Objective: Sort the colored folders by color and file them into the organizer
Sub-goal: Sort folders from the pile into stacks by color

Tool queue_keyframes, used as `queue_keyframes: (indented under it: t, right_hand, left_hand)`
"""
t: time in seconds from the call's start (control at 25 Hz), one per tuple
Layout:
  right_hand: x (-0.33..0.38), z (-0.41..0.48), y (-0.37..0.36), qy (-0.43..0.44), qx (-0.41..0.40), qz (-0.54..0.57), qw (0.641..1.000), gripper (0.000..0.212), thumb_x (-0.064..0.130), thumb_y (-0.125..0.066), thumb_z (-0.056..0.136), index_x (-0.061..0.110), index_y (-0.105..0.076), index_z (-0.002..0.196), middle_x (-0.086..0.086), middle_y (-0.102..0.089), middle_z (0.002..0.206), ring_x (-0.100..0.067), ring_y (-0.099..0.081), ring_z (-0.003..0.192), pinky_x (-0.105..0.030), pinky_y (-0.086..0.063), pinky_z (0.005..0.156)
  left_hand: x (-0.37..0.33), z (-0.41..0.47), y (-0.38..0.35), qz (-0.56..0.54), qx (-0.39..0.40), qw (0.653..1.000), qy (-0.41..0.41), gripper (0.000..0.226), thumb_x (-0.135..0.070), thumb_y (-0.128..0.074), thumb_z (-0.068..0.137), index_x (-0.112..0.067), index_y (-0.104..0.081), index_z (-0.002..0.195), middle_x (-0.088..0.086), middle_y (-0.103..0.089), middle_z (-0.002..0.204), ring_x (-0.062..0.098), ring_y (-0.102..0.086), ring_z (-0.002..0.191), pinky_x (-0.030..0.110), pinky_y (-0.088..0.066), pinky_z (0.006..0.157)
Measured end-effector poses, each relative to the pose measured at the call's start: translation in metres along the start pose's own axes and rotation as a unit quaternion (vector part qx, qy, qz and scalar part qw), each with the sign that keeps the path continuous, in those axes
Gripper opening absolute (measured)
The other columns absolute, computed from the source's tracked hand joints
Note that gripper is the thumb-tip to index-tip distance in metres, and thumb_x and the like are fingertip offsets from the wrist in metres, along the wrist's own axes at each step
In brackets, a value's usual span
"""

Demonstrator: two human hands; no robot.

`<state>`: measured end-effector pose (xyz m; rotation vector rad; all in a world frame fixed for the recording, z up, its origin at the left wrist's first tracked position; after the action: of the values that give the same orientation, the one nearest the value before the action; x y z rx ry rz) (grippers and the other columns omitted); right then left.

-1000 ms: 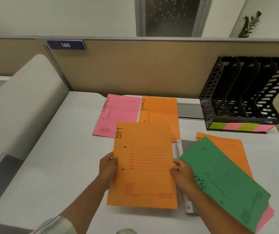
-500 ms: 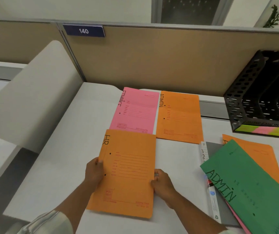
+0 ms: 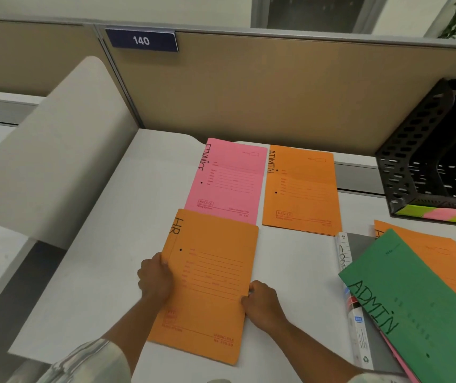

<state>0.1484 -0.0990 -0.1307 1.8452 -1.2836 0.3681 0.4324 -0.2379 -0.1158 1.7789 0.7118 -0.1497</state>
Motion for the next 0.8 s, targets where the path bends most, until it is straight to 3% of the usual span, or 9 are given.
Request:
queue_keyframes:
  t: [0.2, 0.36, 0.48, 0.64, 0.8]
  right_hand:
    - [0.006, -0.002, -0.004, 0.039, 0.0, -0.08, 0.996, 0.007, 0.03, -0.056, 0.101, 0.029, -0.062, 0.098, 0.014, -0.063, 0.093, -0.005, -0.063, 0.077, -0.012, -0.047, 0.063]
    - [0.002, -0.003, -0.001, 0.044, -0.017, -0.151, 0.987, 0.021, 0.051, -0.054, 0.099, 0.035, -0.056, 0.114, 0.011, -0.056, 0.11, -0.01, -0.06, 0.093, -0.023, -0.051, 0.078]
    - [0.002, -0.003, 0.012, 0.07, -0.058, -0.234, 0.968, 0.046, 0.062, -0.051, 0.096, 0.032, -0.049, 0.132, 0.006, -0.057, 0.128, -0.016, -0.059, 0.113, -0.032, -0.05, 0.095]
    - [-0.014, 0.001, 0.031, 0.069, -0.059, -0.29, 0.953, 0.074, 0.058, -0.045, 0.102, 0.021, -0.02, 0.161, -0.004, -0.031, 0.166, -0.026, -0.036, 0.15, -0.043, -0.032, 0.12]
    - [-0.023, -0.009, 0.055, 0.116, -0.067, -0.325, 0.936, 0.077, 0.055, -0.037, 0.105, 0.017, -0.007, 0.165, -0.007, -0.009, 0.173, -0.028, -0.013, 0.159, -0.043, -0.015, 0.127]
  left_hand:
    - [0.007, -0.003, -0.009, 0.08, -0.017, 0.996, 0.019, 0.027, -0.025, -0.046, 0.108, -0.015, -0.06, 0.128, 0.017, -0.058, 0.131, 0.04, -0.055, 0.12, 0.059, -0.047, 0.103]
    - [0.0, -0.011, -0.018, 0.115, -0.016, 0.993, -0.026, 0.046, -0.022, -0.05, 0.105, -0.011, -0.045, 0.149, 0.02, -0.046, 0.153, 0.042, -0.045, 0.138, 0.06, -0.041, 0.113]
    - [-0.019, -0.024, -0.027, 0.163, -0.017, 0.979, -0.12, 0.061, -0.022, -0.047, 0.104, -0.008, -0.029, 0.161, 0.021, -0.026, 0.17, 0.042, -0.023, 0.157, 0.058, -0.024, 0.126]
    - [-0.041, -0.047, -0.054, 0.21, 0.013, 0.959, -0.19, 0.072, -0.043, -0.035, 0.11, -0.009, -0.011, 0.169, 0.017, -0.005, 0.177, 0.037, 0.0, 0.164, 0.054, -0.003, 0.132]
    - [-0.072, -0.076, -0.077, 0.227, 0.031, 0.946, -0.229, 0.077, -0.051, -0.03, 0.11, -0.008, -0.005, 0.169, 0.017, 0.001, 0.177, 0.036, 0.008, 0.164, 0.052, 0.005, 0.131]
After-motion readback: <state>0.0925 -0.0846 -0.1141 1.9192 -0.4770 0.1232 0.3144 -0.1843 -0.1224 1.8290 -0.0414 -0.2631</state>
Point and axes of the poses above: each hand's wrist, its own z-axis towards the middle knuckle, its own y-axis out of the back of the hand, x = y × z, the point moved 9 cm from there along z, towards the middle knuckle
